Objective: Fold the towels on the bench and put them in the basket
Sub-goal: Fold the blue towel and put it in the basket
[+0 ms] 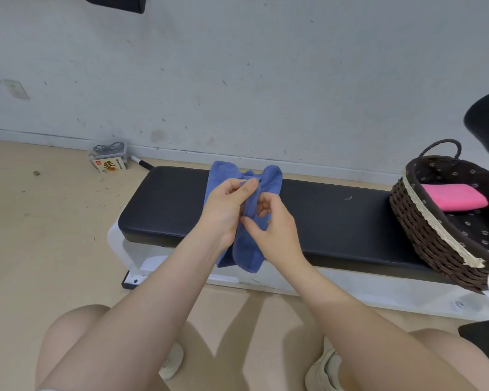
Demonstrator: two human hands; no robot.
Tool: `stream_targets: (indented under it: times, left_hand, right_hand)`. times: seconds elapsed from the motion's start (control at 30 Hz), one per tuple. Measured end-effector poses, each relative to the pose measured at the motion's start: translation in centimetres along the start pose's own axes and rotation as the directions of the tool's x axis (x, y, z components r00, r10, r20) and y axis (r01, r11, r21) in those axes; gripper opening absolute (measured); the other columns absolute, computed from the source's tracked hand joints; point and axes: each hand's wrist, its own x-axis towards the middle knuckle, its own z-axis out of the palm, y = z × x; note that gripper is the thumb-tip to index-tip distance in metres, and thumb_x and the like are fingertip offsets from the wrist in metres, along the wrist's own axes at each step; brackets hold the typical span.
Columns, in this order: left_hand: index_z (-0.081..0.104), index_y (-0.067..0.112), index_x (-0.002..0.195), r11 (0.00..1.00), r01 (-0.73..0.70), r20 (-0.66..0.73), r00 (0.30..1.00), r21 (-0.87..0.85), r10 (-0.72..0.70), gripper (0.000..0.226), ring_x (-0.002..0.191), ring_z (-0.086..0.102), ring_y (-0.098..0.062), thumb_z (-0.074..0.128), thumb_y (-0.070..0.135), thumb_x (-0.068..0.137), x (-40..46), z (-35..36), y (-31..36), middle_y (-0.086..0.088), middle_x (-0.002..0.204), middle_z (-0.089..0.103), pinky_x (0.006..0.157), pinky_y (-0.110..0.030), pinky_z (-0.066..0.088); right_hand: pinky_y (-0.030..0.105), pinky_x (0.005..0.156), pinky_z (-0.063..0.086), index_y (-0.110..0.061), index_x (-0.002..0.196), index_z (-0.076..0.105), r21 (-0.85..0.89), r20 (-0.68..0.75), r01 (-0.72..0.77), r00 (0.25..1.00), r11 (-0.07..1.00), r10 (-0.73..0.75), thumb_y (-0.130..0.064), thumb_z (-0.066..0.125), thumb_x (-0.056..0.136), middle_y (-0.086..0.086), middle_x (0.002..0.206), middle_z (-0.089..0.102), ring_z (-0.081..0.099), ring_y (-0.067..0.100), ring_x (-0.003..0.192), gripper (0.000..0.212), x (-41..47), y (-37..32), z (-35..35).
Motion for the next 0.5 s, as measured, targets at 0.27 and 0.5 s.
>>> stream_targets:
  times: [0.27,0.5]
  left_hand:
    - [0.056,0.008,0.069,0.996,-0.021,-0.010,1.000,-0.087,0.020,0.027,0.058,0.059,-0.013,0.052,0.016,0.094,-1.1,1.2,0.3,-0.011,0.068,0.053,0.055,-0.019,0.053]
    - [0.061,0.005,0.073,0.993,0.039,0.012,0.999,-0.108,-0.038,0.026,0.069,0.065,-0.014,0.051,0.017,0.095,-1.7,1.9,0.1,-0.010,0.073,0.062,0.064,-0.017,0.056]
  right_hand:
    - [0.032,0.062,0.047,-0.024,0.120,0.043,-0.308,0.107,0.149,0.987,0.940,-0.121,-0.024,0.054,0.087,-0.007,0.104,0.057,0.059,0.016,0.081,0.035,-0.6,-0.9,-1.0]
    - [0.033,0.054,0.033,-0.015,0.079,0.037,-0.401,0.037,0.051,0.999,0.915,-0.040,-0.009,0.040,0.089,-0.004,0.066,0.043,0.044,0.021,0.059,0.012,0.1,-1.0,-1.8]
